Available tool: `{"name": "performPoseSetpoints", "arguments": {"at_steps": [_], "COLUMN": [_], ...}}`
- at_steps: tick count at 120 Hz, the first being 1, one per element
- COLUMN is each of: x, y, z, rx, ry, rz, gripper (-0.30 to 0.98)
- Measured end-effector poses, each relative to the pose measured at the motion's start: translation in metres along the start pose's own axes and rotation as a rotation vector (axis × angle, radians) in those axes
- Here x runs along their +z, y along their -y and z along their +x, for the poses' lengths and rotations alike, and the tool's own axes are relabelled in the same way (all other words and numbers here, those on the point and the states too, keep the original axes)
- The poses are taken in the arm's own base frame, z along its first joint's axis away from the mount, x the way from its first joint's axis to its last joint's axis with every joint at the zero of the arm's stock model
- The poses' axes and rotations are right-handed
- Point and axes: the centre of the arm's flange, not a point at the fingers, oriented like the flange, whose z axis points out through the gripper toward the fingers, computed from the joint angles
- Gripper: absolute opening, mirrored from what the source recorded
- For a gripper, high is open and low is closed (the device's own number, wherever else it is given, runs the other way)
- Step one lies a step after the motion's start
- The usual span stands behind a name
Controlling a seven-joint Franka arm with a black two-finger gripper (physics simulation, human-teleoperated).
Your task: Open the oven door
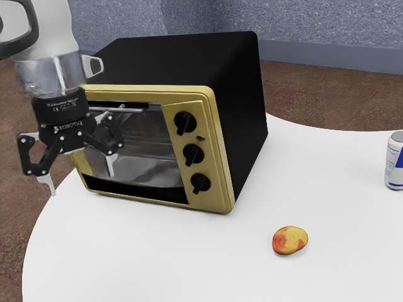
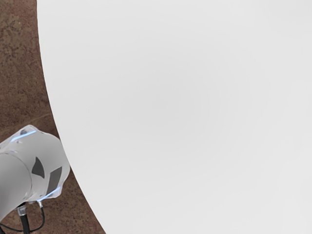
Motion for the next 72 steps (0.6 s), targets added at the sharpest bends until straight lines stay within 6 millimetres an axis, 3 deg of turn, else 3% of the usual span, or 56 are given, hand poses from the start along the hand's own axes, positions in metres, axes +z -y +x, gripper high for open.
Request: {"name": "performPoseSetpoints", "arguments": {"at_steps": [18, 32, 51, 72], "x": [-0.013, -0.022, -0.036, -0.040], "y": [-0.010, -0.007, 0.025, 0.014], "z": [-0.005, -0.005, 0.056, 0.098], "rx": [-0.229, -0.388, -0.688, -0.833], "ry": [-0.020, -0.021, 0.003, -0.045], "rz": [-0.117, -0.176, -0.253, -0.355], "gripper": [0.69, 0.69, 0.69, 0.69]}}
